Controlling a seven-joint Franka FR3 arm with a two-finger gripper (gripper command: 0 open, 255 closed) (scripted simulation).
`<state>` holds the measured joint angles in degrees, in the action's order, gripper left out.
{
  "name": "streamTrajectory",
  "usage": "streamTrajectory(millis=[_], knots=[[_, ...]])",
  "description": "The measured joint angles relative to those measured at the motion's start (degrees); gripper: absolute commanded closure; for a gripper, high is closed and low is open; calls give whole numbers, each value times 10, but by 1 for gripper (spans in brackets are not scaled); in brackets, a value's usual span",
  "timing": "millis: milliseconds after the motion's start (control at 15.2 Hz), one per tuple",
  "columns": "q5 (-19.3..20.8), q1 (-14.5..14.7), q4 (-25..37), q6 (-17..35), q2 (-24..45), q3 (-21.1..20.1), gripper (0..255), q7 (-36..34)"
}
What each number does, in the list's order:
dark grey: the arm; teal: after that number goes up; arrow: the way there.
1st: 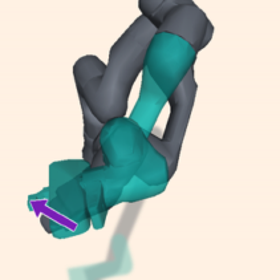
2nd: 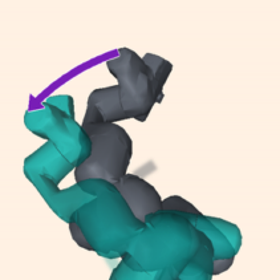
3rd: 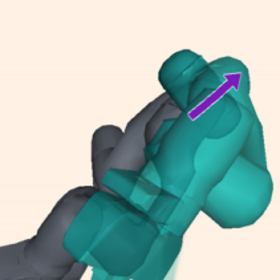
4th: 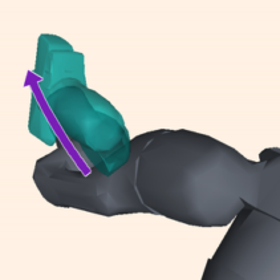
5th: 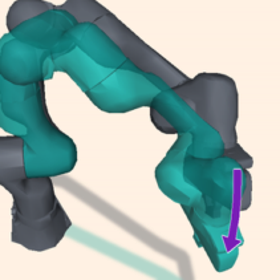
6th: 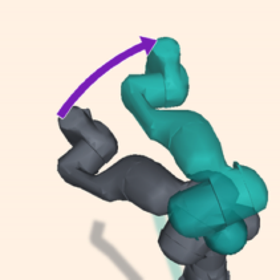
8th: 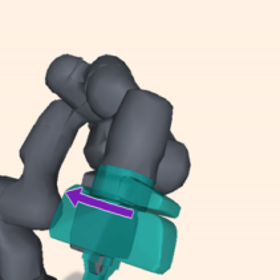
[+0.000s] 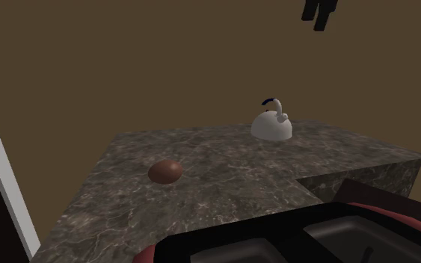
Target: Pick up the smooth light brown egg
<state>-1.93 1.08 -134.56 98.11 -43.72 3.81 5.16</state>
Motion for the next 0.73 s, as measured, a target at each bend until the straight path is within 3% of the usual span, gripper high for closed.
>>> streamTrajectory(millis=[132,726], knots=[[-1,2,-3,9,6,1,0,4],[-32,51,-50,174,121,14,0,86]])
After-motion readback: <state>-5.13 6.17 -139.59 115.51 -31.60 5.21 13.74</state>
